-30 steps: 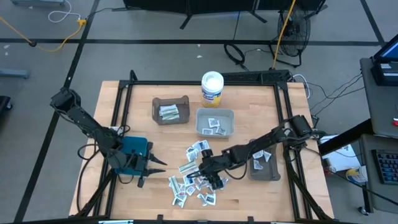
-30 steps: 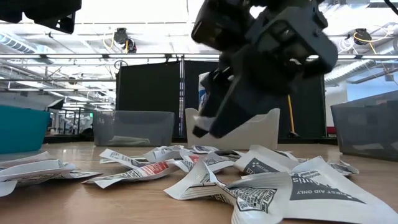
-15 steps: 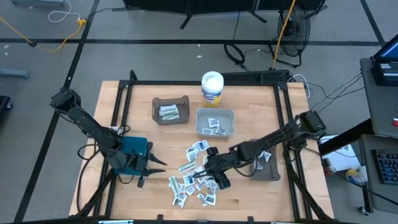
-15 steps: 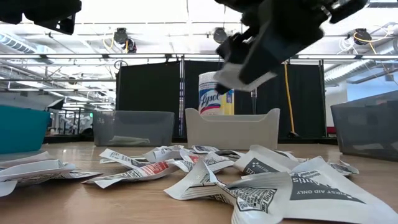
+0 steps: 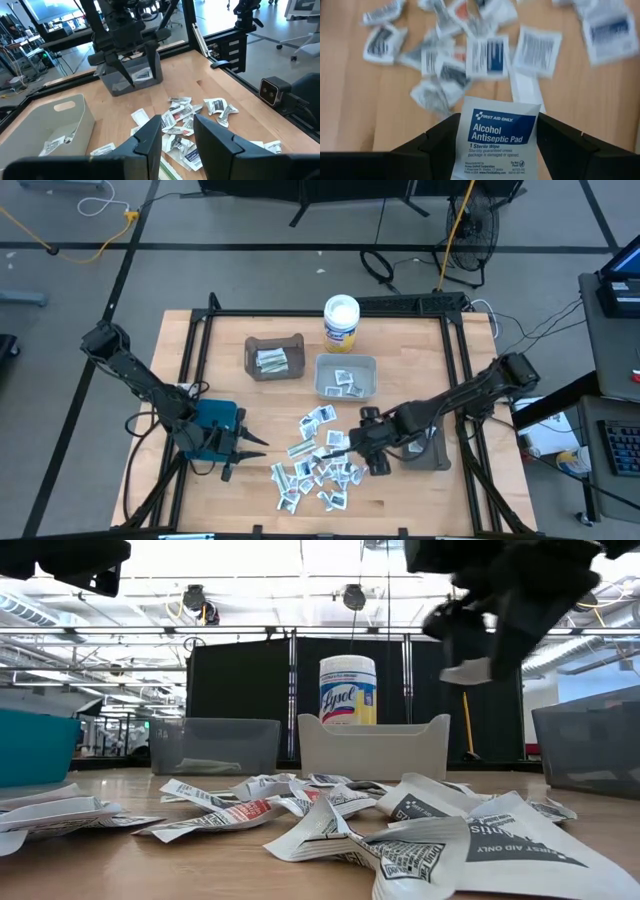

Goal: Pick & Place First Aid Supplies
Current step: Put the blue alcohol pad into the bottom black bin, then put the green bandage pack into the top black bin

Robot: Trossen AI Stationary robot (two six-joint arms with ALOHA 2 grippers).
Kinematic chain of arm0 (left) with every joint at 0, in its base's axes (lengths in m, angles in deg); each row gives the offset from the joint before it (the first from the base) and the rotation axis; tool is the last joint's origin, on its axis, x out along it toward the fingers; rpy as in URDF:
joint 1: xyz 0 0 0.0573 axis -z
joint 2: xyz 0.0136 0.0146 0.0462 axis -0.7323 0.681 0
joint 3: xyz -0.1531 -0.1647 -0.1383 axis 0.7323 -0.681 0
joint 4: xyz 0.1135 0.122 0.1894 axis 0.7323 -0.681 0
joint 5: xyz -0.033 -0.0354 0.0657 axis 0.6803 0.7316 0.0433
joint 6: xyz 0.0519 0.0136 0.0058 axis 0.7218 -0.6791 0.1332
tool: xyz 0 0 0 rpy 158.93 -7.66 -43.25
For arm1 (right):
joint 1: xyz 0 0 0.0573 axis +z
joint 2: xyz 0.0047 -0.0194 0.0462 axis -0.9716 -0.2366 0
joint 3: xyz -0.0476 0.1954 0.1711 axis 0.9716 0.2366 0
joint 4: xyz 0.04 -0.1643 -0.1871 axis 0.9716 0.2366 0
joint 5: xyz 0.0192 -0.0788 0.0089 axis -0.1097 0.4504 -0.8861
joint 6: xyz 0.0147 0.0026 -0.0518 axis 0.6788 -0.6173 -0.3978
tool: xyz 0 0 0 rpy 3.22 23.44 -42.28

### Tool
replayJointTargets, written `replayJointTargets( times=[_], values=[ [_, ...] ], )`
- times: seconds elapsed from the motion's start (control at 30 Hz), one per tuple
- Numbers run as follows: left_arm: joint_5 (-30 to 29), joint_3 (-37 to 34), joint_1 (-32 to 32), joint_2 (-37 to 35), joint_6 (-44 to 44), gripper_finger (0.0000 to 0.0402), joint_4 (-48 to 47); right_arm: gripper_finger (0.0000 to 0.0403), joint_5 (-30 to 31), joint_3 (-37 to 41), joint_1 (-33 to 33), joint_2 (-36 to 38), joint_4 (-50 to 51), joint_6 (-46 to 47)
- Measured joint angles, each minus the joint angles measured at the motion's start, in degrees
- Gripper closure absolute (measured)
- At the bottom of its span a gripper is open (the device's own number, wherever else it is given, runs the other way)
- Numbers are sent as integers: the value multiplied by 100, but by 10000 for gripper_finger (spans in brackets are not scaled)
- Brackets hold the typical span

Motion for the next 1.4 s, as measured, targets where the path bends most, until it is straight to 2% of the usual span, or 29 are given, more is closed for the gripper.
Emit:
replayJointTargets(
  times=[0.13, 0.27, 0.43, 1.03, 1.2, 1.4],
  values=[
    [0, 0, -2, 0, 0, 282, 0, 165, 35, 0, 2, 172, 465, 378],
    [-2, 0, -2, 0, -44, 282, 0, 165, 342, 3, 64, 355, 951, 588],
    [-1, 0, -1, 31, -104, 282, -1, 165, 572, 283, 146, 766, 1165, 1041],
    [-5, 2, -2, 68, -173, 282, 4, 165, 584, 2907, 666, 3490, 1164, 3741],
    [-16, 2, -36, 68, -153, 282, 4, 165, 873, 3064, 755, 3861, 868, 3655],
    [-17, 2, -127, 113, -181, 282, 4, 165, 872, 3064, 751, 3908, 479, 3332]
  ],
)
